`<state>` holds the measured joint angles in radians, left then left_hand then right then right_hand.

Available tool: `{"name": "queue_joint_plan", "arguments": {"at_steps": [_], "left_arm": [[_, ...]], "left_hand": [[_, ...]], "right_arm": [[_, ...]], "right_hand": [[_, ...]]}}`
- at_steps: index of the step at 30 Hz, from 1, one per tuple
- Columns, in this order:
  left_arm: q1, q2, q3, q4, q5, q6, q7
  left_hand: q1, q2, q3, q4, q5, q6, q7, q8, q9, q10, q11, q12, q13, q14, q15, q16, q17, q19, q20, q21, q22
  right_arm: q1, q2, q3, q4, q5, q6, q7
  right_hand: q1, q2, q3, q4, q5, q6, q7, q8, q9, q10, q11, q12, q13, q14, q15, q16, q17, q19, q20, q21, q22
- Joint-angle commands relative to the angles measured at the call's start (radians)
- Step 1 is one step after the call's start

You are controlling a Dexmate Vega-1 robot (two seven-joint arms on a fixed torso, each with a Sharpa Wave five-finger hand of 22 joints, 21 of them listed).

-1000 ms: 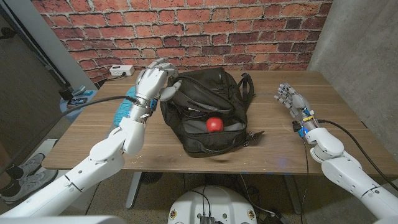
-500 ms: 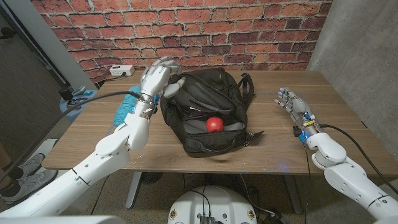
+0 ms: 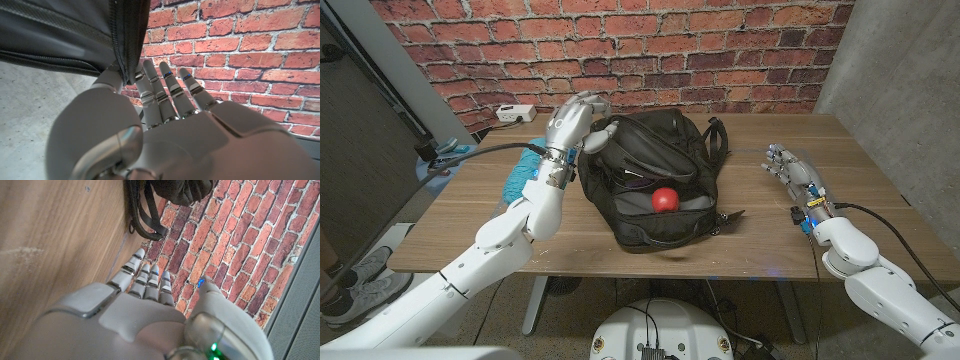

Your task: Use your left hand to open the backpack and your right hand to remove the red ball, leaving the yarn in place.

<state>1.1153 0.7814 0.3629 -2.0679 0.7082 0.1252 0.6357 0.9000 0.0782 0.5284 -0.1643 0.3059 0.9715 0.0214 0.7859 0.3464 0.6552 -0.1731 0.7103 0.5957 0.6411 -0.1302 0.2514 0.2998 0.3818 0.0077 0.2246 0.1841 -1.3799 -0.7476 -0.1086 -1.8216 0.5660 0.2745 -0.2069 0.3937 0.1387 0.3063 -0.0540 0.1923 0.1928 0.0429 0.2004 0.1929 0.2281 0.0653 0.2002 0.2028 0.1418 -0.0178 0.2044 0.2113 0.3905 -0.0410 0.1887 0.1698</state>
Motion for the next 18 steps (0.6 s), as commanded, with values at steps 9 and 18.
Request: {"name": "queue_joint_plan", "arguments": {"at_steps": [9, 18], "left_arm": [[0.047, -0.076, -0.054, -0.075, -0.207, 0.052, -0.083], [0.065, -0.101, -0.075, -0.094, -0.284, 0.062, -0.088]], "left_hand": [[0.016, 0.021, 0.002, 0.001, 0.012, -0.009, 0.001, 0.012, 0.007, -0.012, 0.003, 0.004, 0.011, -0.013, 0.007, -0.005, 0.008, -0.009, 0.002, -0.001, 0.005], [0.020, 0.024, 0.001, 0.000, 0.016, -0.017, 0.002, 0.013, 0.007, -0.013, 0.008, 0.005, 0.016, -0.015, 0.012, -0.004, 0.015, -0.012, 0.004, -0.002, 0.006]], "right_arm": [[-0.051, -0.032, 0.027, -0.085, -0.067, -0.080, -0.047], [-0.074, -0.036, 0.036, -0.117, -0.100, -0.102, -0.066]], "right_hand": [[0.007, 0.005, 0.002, -0.012, -0.004, 0.013, 0.002, 0.002, 0.004, 0.001, 0.006, 0.006, 0.005, 0.004, 0.005, 0.007, 0.003, 0.011, -0.002, 0.006, 0.002], [0.011, 0.005, 0.002, -0.018, -0.004, 0.013, 0.002, 0.002, 0.004, 0.001, 0.003, 0.006, 0.005, 0.004, 0.005, 0.008, 0.002, 0.010, -0.002, 0.006, 0.002]]}}
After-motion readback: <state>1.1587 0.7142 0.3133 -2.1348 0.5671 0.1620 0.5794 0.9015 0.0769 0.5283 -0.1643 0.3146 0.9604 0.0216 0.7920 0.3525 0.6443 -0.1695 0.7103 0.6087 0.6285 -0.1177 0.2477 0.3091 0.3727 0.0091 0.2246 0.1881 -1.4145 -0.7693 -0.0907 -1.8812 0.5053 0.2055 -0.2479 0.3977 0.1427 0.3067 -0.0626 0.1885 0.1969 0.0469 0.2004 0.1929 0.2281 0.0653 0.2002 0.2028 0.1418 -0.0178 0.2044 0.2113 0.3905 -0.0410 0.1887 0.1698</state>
